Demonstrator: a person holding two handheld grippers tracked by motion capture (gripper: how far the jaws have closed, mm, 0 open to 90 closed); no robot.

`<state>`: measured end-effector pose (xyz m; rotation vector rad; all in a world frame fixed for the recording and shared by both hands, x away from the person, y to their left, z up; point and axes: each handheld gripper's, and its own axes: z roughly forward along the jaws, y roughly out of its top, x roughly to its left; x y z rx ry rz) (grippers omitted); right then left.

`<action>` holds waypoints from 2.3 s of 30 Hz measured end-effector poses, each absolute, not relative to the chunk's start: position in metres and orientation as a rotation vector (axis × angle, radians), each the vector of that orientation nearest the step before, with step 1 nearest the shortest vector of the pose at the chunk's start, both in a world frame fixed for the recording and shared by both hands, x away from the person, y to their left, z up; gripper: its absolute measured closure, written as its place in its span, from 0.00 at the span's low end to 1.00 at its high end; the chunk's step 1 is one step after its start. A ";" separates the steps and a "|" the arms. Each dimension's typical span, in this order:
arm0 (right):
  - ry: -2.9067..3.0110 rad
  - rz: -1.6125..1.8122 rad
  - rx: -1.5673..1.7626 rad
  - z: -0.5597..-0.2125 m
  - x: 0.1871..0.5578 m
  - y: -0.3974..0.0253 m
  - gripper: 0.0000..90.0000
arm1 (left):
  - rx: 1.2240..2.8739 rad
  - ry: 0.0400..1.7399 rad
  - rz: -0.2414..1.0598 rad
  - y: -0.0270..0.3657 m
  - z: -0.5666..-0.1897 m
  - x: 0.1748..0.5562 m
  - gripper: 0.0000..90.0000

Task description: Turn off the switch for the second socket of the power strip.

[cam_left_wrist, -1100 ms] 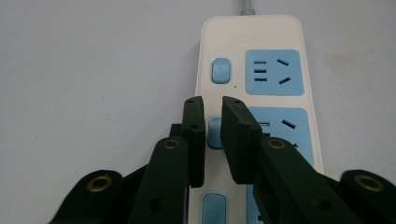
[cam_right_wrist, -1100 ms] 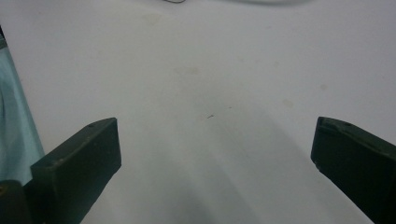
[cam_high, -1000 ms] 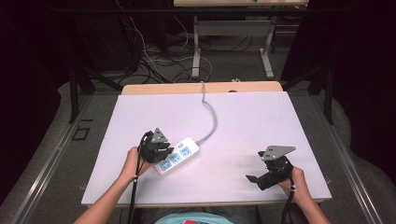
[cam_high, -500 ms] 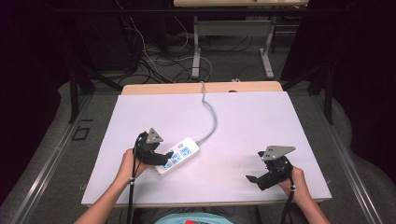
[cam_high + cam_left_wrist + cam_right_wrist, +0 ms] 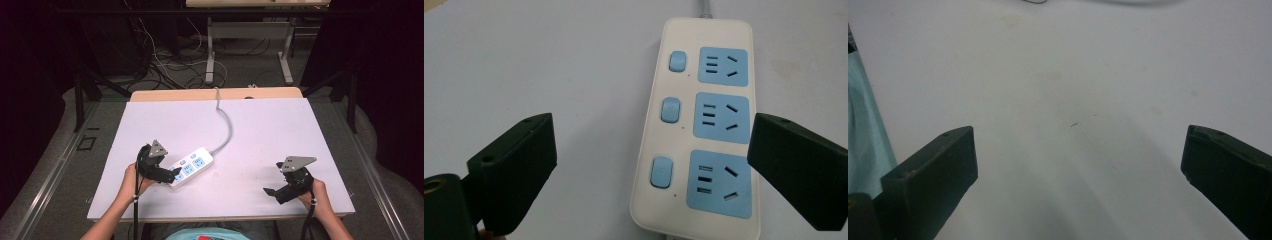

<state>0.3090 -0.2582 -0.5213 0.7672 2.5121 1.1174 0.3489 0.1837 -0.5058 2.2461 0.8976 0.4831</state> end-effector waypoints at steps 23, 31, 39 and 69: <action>2.524 1.108 0.773 -0.521 0.309 -0.258 0.01 | 2.172 0.961 0.505 0.219 -0.509 0.320 0.00; 2.524 1.107 0.780 -0.521 0.309 -0.258 0.01 | 2.158 0.946 0.540 0.228 -0.515 0.312 0.00; 2.521 1.104 0.780 -0.521 0.309 -0.258 0.01 | 2.142 0.955 0.539 0.239 -0.517 0.305 0.00; 2.523 1.099 0.780 -0.522 0.309 -0.257 0.01 | 2.139 0.956 0.534 0.256 -0.529 0.294 0.00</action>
